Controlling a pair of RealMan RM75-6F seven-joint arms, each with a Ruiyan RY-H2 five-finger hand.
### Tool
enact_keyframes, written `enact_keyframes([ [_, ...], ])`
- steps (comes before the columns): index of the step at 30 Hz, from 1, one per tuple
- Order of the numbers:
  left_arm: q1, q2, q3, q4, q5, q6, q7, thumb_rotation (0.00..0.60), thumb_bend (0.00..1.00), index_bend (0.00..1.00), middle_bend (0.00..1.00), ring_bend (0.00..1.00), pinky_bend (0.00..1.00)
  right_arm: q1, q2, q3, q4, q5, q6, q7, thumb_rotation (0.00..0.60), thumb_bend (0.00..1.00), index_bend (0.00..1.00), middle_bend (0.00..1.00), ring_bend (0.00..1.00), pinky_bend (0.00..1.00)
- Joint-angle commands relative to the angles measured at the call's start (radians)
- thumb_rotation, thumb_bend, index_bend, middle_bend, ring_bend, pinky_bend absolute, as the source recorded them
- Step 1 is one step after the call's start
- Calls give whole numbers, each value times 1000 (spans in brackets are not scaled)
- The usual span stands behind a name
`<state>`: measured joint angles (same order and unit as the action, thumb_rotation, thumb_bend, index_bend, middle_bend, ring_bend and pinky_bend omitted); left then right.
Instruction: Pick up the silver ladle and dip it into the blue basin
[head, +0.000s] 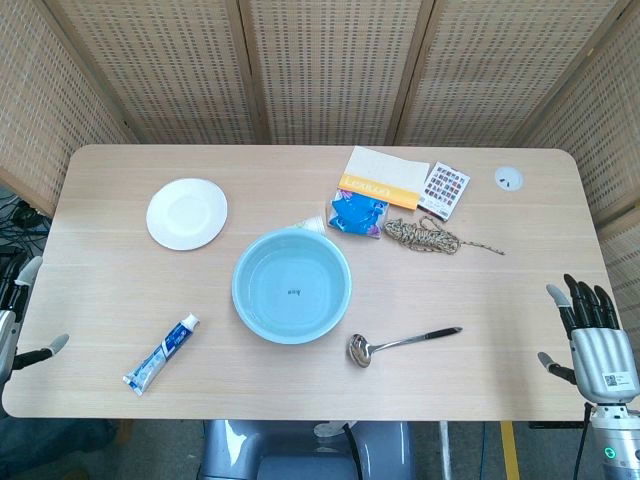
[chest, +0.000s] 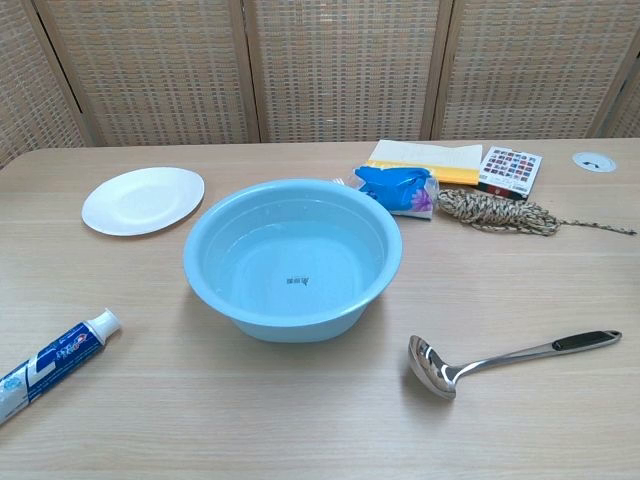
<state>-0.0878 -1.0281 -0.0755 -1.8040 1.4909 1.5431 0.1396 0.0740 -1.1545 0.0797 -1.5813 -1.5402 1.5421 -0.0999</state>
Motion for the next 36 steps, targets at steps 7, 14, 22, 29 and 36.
enact_keyframes([
  [7, -6, -4, -3, -2, -6, -10, 7, 600, 0, 0, 0, 0, 0, 21, -9, -3, 5, 2, -40, -2, 600, 0, 0, 208, 167, 100],
  [14, -21, -7, -19, 0, -38, -34, 5, 600, 0, 0, 0, 0, 0, 172, -38, -7, 70, -33, -268, 64, 600, 0, 7, 868, 899, 993],
  [22, -32, -16, -30, 3, -77, -54, 29, 600, 0, 0, 0, 0, 0, 316, -113, -8, 106, 37, -530, 14, 600, 8, 243, 969, 1000, 1000],
  [29, -39, -29, -31, 7, -96, -66, 57, 600, 0, 0, 0, 0, 0, 384, -209, -4, 151, 88, -623, -32, 600, 240, 397, 980, 1000, 1000],
  [36, -42, -48, -32, 20, -78, -49, 78, 600, 0, 0, 0, 0, 0, 416, -275, 0, 199, 143, -656, -92, 600, 378, 427, 980, 1000, 1000],
])
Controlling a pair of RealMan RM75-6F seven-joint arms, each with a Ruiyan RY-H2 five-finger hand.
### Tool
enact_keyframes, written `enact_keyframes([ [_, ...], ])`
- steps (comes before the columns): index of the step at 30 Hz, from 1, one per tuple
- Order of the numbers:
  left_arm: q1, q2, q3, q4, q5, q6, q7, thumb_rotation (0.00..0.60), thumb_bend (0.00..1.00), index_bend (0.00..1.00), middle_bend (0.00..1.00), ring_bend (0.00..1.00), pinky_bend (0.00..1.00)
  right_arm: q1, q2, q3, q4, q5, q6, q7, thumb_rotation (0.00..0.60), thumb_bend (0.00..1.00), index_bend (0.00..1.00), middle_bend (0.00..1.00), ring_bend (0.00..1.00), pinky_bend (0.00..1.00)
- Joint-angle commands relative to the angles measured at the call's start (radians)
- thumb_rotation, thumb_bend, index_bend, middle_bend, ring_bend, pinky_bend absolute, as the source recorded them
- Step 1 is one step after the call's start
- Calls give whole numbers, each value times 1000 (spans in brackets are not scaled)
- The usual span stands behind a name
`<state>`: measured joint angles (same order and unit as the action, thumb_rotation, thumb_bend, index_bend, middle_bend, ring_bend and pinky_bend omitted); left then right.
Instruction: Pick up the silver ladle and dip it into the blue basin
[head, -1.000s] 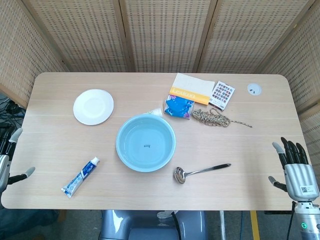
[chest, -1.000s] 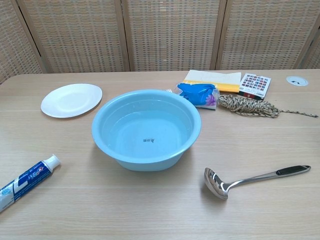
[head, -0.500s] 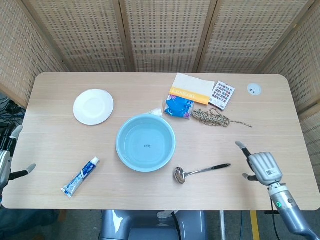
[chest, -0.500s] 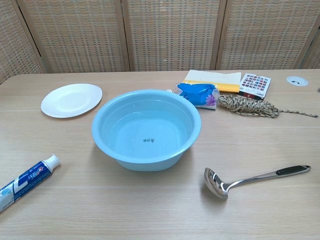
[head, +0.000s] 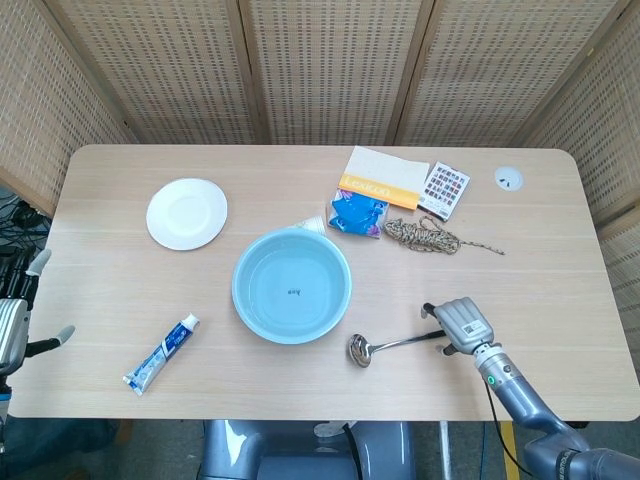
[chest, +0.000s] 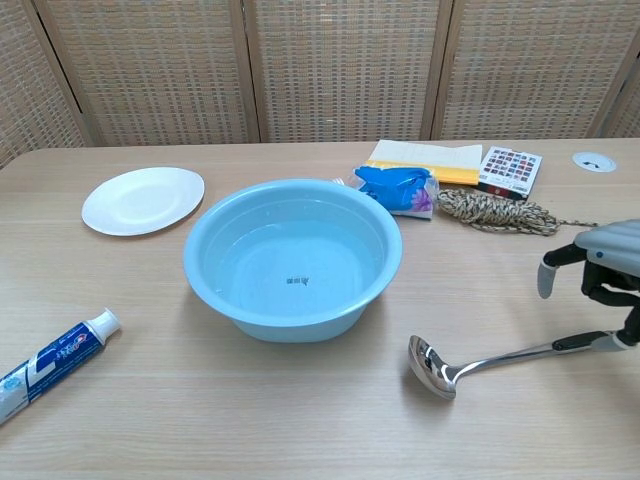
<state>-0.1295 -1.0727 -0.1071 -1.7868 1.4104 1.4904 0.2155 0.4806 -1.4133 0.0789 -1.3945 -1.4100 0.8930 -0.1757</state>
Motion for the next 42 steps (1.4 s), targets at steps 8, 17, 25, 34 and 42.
enact_keyframes([
  [8, 1, -5, 0, 6, 3, 7, -1, 600, 0, 0, 0, 0, 0, 15, -63, -2, 43, 49, -7, -34, 600, 419, 465, 983, 1000, 1000],
  [17, 3, -5, 2, 7, 8, 11, -8, 600, 0, 0, 0, 0, 0, 14, -120, -29, 107, 42, 8, -50, 600, 516, 482, 983, 1000, 1000],
  [25, 1, -5, 2, 12, 9, 9, -14, 600, 0, 0, 0, 0, 0, 12, -131, -50, 137, 30, 19, -52, 600, 516, 500, 983, 1000, 1000],
  [34, 3, -4, 2, 10, 10, 13, -17, 600, 0, 0, 0, 0, 0, 11, -146, -61, 170, 29, 21, -43, 600, 515, 500, 982, 1000, 1000],
  [42, 3, -5, 1, 11, 4, 11, -18, 600, 0, 0, 0, 0, 0, 14, -168, -63, 203, 29, 22, -35, 600, 515, 506, 982, 1000, 1000],
])
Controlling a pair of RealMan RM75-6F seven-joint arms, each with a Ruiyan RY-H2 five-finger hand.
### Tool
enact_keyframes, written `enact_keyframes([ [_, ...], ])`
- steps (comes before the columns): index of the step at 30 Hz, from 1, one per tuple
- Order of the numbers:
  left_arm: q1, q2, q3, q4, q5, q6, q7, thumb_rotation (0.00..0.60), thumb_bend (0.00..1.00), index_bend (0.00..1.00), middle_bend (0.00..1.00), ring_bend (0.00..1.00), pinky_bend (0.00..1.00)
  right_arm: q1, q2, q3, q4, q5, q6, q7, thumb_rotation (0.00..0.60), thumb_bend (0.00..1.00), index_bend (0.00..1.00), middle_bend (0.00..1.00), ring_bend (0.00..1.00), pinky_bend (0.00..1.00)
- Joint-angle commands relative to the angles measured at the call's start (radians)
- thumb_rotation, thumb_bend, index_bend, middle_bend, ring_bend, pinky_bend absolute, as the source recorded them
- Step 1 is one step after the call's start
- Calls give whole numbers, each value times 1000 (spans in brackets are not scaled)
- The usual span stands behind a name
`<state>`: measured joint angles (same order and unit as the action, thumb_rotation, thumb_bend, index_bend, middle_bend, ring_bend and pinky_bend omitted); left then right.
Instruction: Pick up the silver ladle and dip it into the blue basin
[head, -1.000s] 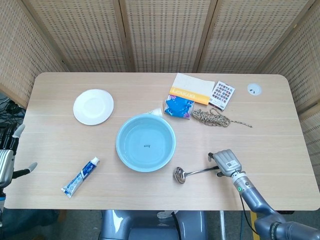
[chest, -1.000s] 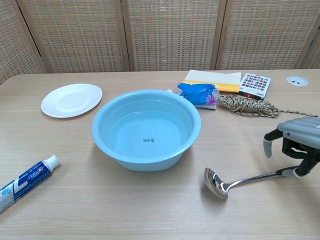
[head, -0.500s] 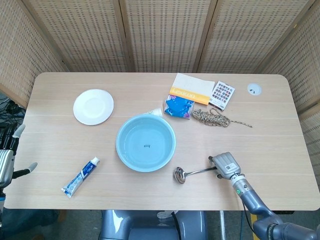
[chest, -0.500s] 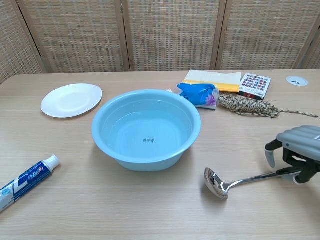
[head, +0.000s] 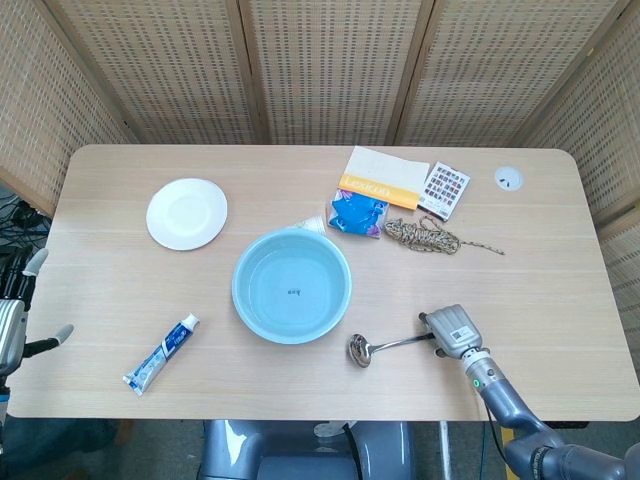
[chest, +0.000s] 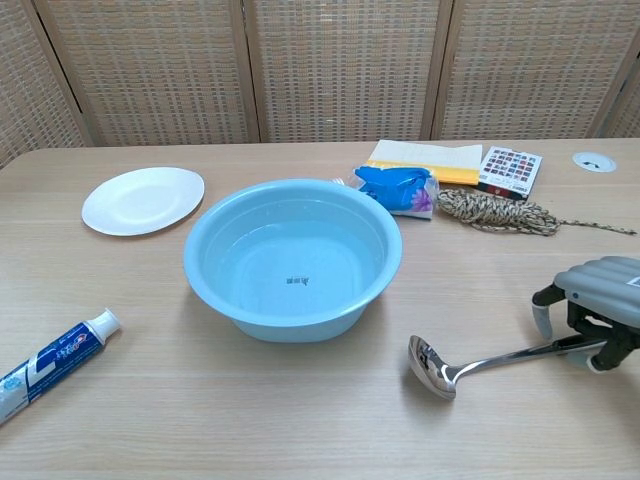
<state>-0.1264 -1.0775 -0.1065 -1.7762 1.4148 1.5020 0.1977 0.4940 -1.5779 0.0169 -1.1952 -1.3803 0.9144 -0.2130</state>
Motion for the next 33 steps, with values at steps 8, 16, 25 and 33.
enact_keyframes([
  [8, -1, -3, 1, 0, 0, -1, 6, 600, 0, 0, 0, 0, 0, 0, -16, -4, 31, -1, 1, 13, 600, 515, 514, 982, 1000, 1000],
  [16, -1, -2, 1, 0, -1, -1, 4, 600, 0, 0, 0, 0, 0, 0, -30, -9, 53, 4, -6, 11, 600, 519, 573, 982, 1000, 1000],
  [25, -2, 0, 0, 0, -4, -4, -1, 600, 0, 0, 0, 0, 0, 0, -17, -6, 41, 20, -21, 23, 600, 731, 767, 984, 1000, 1000],
  [33, -3, 1, 2, -1, -3, -8, -4, 600, 0, 0, 0, 0, 0, 3, 82, -19, -80, 3, -32, 62, 600, 749, 808, 986, 1000, 1000],
])
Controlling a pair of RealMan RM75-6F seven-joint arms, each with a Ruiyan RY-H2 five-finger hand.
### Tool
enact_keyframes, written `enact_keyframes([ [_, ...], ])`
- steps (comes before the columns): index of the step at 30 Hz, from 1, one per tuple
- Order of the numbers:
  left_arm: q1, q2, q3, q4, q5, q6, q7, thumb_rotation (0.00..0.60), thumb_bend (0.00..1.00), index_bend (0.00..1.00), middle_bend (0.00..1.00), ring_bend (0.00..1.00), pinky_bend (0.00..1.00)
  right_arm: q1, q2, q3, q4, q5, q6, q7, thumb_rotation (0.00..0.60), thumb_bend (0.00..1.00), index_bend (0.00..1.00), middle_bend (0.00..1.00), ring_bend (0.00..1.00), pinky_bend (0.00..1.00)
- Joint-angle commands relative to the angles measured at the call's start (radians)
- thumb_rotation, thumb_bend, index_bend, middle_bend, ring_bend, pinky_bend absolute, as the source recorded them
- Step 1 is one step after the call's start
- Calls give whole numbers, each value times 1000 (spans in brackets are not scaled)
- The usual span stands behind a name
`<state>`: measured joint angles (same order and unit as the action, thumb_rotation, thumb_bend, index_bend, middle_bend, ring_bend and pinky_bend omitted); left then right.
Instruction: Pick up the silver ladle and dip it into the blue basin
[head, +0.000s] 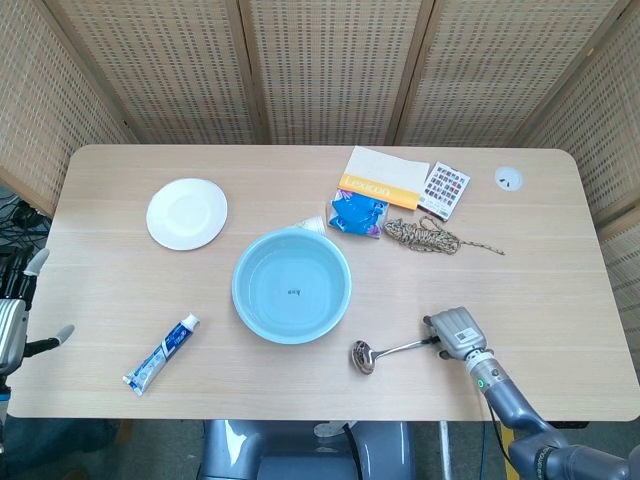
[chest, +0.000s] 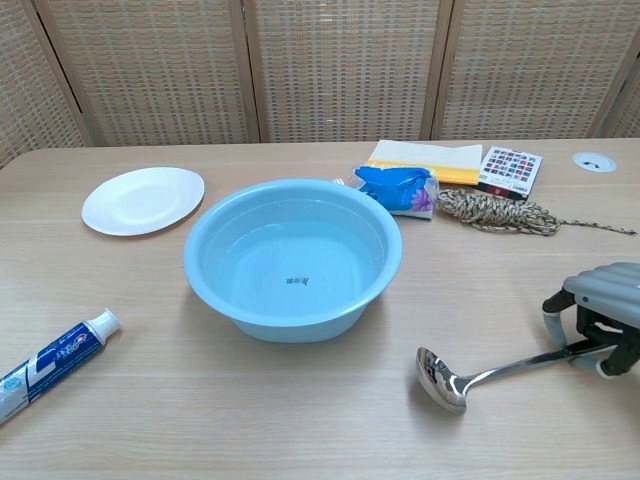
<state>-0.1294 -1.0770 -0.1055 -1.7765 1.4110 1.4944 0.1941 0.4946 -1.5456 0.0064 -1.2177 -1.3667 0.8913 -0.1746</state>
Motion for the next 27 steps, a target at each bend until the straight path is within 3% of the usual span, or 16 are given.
enact_keyframes([
  [1, 0, 1, 1, -1, 1, 0, -2, 600, 0, 0, 0, 0, 0, 4, 67, -12, -77, -18, -10, 32, 600, 748, 811, 986, 1000, 1000],
  [11, 2, 5, 2, -3, 5, 2, -11, 600, 0, 0, 0, 0, 0, 17, 202, -39, -206, -97, 6, 113, 600, 749, 830, 988, 1000, 1000],
  [27, -1, 6, 1, -1, -1, -6, -16, 600, 0, 0, 0, 0, 0, 66, 361, -1, -410, -38, -49, 122, 600, 752, 836, 990, 1000, 1000],
])
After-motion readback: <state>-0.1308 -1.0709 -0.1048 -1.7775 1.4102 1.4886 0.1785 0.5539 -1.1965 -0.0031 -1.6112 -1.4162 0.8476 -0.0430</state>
